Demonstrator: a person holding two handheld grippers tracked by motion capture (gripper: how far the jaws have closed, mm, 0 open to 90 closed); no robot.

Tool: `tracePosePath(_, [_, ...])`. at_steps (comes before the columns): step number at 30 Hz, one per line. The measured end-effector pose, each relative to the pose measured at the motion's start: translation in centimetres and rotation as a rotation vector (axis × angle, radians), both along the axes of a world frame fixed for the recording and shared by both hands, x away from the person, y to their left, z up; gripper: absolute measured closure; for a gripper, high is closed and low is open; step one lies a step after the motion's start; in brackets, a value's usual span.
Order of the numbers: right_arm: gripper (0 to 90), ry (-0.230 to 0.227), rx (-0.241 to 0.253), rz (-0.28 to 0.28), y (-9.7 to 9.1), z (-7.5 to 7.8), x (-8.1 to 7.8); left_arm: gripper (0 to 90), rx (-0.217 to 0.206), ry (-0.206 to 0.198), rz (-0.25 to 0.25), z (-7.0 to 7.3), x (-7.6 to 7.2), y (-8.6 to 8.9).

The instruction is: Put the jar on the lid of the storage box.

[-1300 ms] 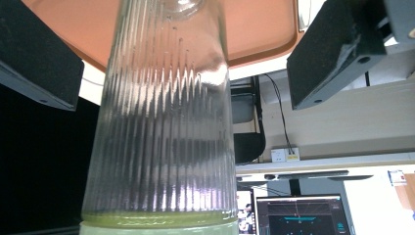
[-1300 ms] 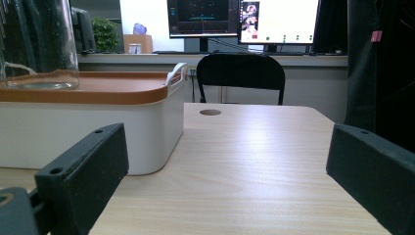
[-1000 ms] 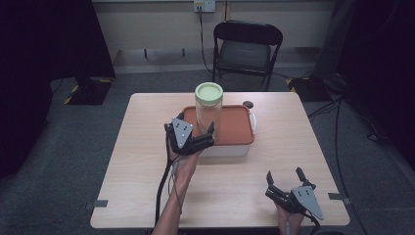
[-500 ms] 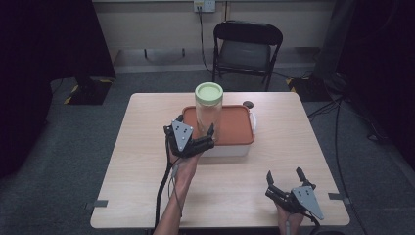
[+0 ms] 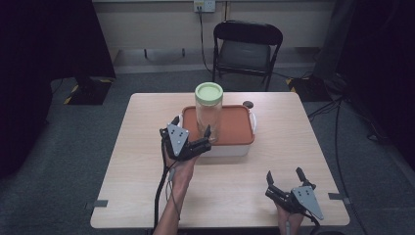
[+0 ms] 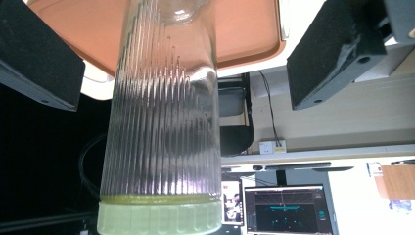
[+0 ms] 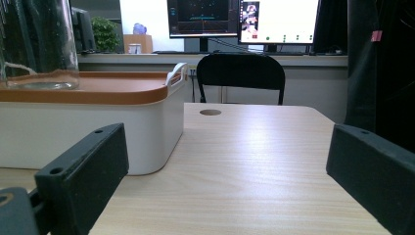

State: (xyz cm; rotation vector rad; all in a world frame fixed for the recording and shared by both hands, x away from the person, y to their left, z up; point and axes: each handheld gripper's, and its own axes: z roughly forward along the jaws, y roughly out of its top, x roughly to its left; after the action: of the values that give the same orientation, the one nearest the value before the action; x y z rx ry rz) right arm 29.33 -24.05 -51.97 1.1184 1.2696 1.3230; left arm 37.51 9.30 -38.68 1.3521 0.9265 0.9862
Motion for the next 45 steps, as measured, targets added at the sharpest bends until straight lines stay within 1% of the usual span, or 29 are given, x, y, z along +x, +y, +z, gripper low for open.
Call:
tracePosePath(3, [1.3, 0.000, 0.000, 0.000, 0.0, 0.0, 0.0, 0.2, -0.005, 0.002, 0.001, -0.2, -0.1, 0.2])
tracePosePath(6, [1.2, 0.000, 0.000, 0.000, 0.0, 0.0, 0.0, 0.1, -0.001, 0.006, 0.007, -0.3, -0.2, 0.5])
tracePosePath(10, [1.2, 0.000, 0.000, 0.000, 0.0, 0.0, 0.0, 0.0, -0.002, -0.005, 0.013, -0.5, -0.5, 0.7])
tracePosePath(13, [1.2, 0.000, 0.000, 0.000, 0.0, 0.0, 0.0, 0.0, -0.005, -0.005, 0.004, -0.5, -0.6, 0.8])
tracePosePath(17, [1.2, 0.000, 0.000, 0.000, 0.0, 0.0, 0.0, 0.0, -0.002, -0.019, 0.002, -0.6, -1.1, 1.0])
tracePosePath(23, [1.2, 0.000, 0.000, 0.000, 0.0, 0.0, 0.0, 0.0, -0.007, -0.023, 0.012, -0.5, -1.5, 1.4])
tracePosePath(27, [1.2, 0.000, 0.000, 0.000, 0.0, 0.0, 0.0, 0.0, -0.020, -0.025, 0.008, -0.5, -1.9, 1.6])
tracePosePath(32, [1.2, 0.000, 0.000, 0.000, 0.0, 0.0, 0.0, 0.0, -0.016, -0.025, 0.009, -0.8, -2.2, 1.8])
tracePosePath(36, [1.2, 0.000, 0.000, -0.001, 0.0, 0.0, 0.0, 0.0, -0.023, -0.031, 0.013, -0.8, -2.5, 2.0])
tracePosePath(39, [1.2, 0.000, 0.000, 0.000, 0.0, 0.0, 0.0, 0.0, -0.014, -0.028, 0.021, -0.8, -2.6, 2.4])
tracePosePath(43, [1.2, 0.000, 0.000, -0.001, 0.0, 0.0, 0.0, 0.0, -0.027, -0.032, 0.031, -1.0, -2.9, 3.0])
tracePosePath(45, [1.2, 0.000, 0.000, -0.001, 0.0, 0.0, 0.0, 0.2, -0.031, -0.032, 0.026, -1.0, -3.0, 3.2])
